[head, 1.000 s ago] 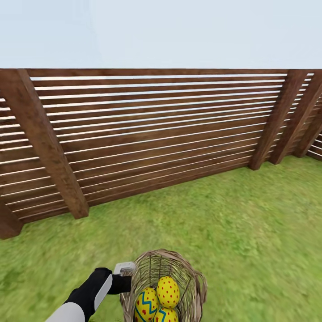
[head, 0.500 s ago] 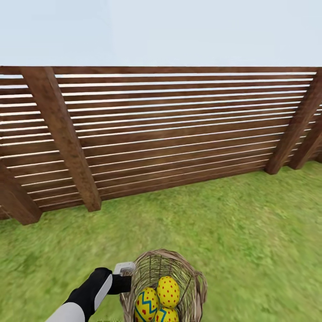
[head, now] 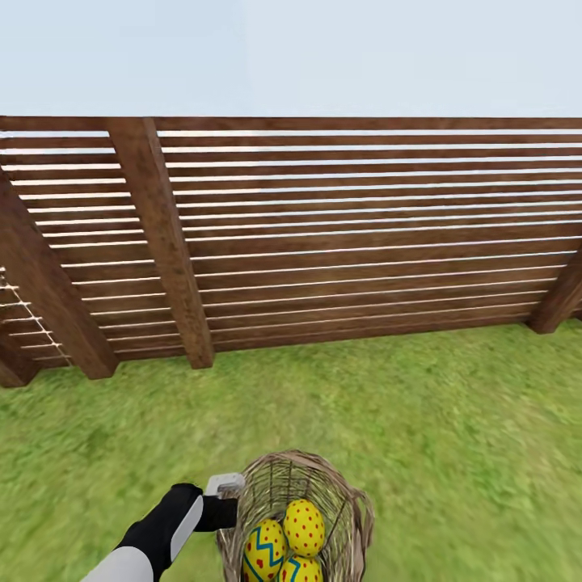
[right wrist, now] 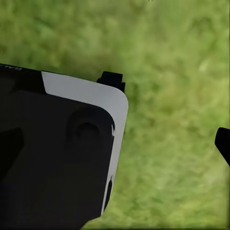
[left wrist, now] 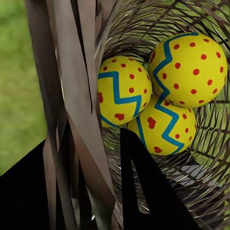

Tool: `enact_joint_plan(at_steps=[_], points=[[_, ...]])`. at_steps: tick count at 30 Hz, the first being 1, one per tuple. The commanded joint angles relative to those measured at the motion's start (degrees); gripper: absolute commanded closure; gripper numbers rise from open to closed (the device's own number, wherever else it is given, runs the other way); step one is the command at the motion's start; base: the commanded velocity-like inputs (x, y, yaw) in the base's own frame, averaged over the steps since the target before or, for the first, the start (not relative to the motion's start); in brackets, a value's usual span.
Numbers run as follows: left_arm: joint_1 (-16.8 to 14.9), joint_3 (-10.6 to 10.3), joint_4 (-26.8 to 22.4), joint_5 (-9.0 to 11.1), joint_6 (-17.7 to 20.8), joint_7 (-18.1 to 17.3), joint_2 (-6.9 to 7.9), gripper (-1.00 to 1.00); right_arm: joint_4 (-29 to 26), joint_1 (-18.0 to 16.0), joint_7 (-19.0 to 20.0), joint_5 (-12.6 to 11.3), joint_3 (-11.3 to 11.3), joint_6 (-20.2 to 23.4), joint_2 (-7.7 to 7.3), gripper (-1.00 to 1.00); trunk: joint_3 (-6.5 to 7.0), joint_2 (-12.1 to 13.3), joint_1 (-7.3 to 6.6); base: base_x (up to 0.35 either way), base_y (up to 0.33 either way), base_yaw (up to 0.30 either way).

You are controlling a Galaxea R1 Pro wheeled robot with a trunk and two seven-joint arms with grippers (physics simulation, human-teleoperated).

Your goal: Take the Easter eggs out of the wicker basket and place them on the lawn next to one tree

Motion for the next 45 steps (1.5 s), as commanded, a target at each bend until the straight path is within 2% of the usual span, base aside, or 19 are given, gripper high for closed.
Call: enact_joint_plan(at_steps=[1, 3, 6, 9, 15, 45], points=[[-0.04, -0.23, -0.05, 1.01, 0.31, 0.16, 0.14, 1.00, 0.06, 0.12, 0.16, 0.42, -0.50, 0.09, -0.02, -1.00, -0.08, -0.04, 0.00, 0.000, 0.000, 0.284], [-0.04, -0.23, -0.11, 1.01, 0.31, 0.15, 0.31, 1.00, 0.07, 0.27, 0.16, 0.43, -0.50, 0.10, 0.00, -1.00, -0.14, -0.04, 0.00, 0.000, 0.000, 0.284], [-0.04, -0.23, -0.14, 1.01, 0.31, 0.10, 0.36, 1.00, 0.00, 1.50, 0.16, 0.57, -0.50, 0.08, 1.26, -1.00, -0.22, -0.04, 0.00, 0.000, 0.000, 0.284], [-0.04, -0.23, -0.19, 1.01, 0.31, 0.12, 0.29, 1.00, -0.12, 1.85, 0.16, 0.61, -0.50, 0.02, 1.57, -1.00, -0.31, -0.04, 0.00, 0.000, 0.000, 0.284], [-0.04, -0.31, -0.15, 1.01, 0.31, 0.16, -0.20, 1.00, -0.11, 1.87, 0.16, 0.46, -0.50, -2.45, 1.51, -1.00, -0.48, -0.04, 0.00, 0.000, 0.000, 0.284], [-0.04, -0.28, -0.19, 1.01, 0.31, 0.34, 0.18, 1.00, -0.46, 1.87, 0.16, 0.44, -0.50, -2.63, 1.44, -1.00, -1.07, -0.04, 0.00, 0.000, 0.000, 0.285]])
